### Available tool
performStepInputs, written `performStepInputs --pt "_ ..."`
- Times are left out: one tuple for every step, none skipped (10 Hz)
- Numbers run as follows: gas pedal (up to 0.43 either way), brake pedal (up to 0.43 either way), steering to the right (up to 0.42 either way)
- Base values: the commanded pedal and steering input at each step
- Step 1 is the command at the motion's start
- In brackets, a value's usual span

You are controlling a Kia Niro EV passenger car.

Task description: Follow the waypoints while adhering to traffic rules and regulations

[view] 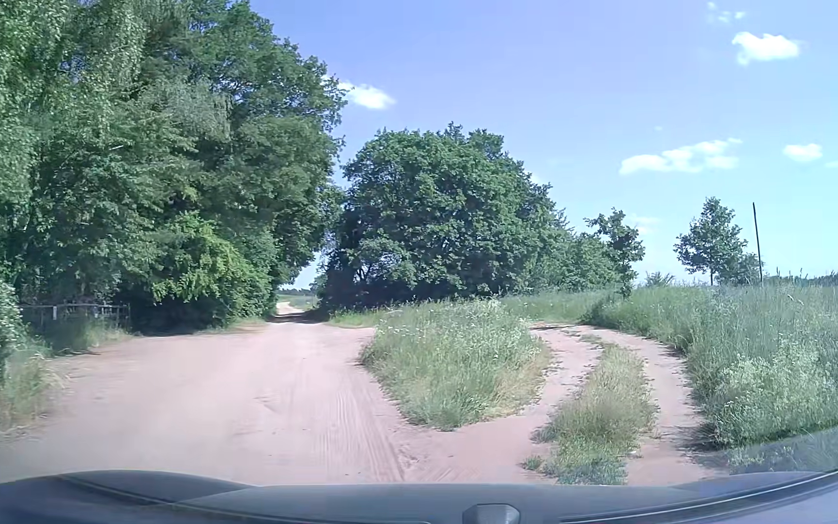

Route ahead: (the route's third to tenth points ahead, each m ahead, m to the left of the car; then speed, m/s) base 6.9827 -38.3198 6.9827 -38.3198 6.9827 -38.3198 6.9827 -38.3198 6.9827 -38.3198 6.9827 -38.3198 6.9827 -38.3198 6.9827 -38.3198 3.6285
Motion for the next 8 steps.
performStepInputs --pt "0.0 0.03 0.259" --pt "0.0 0.03 0.259" --pt "0.0 0.03 0.258" --pt "0.0 0.03 0.258" --pt "0.0 0.03 0.257" --pt "0.0 0.03 0.252" --pt "0.0 0.03 0.241" --pt "0.0 0.03 0.237"
